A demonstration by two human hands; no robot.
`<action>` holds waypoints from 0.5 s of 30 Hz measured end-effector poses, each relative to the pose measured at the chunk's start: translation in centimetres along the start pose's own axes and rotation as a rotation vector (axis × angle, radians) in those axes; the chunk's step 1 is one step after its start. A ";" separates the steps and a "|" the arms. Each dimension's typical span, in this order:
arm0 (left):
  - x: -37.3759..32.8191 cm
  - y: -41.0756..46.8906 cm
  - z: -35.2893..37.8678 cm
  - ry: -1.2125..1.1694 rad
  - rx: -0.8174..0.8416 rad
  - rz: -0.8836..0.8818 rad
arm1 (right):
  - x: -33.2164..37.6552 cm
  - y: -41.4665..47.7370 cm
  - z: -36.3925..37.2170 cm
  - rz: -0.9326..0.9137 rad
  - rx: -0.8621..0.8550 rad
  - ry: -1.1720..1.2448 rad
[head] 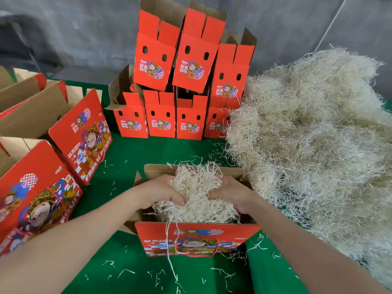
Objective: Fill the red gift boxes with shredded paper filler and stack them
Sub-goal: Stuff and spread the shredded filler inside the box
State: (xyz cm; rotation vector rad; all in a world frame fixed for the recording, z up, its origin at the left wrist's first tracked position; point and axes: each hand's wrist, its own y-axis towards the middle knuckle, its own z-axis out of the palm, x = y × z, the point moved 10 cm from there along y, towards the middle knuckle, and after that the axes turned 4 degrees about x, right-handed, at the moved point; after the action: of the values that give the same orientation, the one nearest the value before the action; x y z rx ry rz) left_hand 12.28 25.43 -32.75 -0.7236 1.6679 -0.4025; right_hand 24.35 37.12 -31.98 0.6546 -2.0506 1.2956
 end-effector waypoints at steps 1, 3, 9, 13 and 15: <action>0.5 -0.3 -1.1 0.044 -0.040 -0.029 | -0.2 -0.2 -0.8 -0.009 -0.026 -0.011; 1.3 -1.2 -2.5 0.087 -0.064 -0.081 | -0.8 -0.6 -2.0 -0.010 -0.048 -0.032; 0.7 -3.5 -5.4 0.373 -0.151 -0.034 | -2.3 -1.2 -3.3 0.053 -0.055 -0.103; -0.7 -3.6 -5.0 0.513 -0.218 0.016 | -1.9 -1.1 -3.1 0.026 -0.042 -0.245; -1.1 -3.2 -4.3 0.414 -0.197 0.033 | -2.0 -0.9 -2.1 0.040 0.072 -0.151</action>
State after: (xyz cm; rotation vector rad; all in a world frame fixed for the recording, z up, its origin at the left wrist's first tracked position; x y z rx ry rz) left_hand 9.01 23.20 -28.97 -0.7929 2.1295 -0.3853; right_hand 26.85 38.82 -32.22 0.7685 -2.1560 1.3859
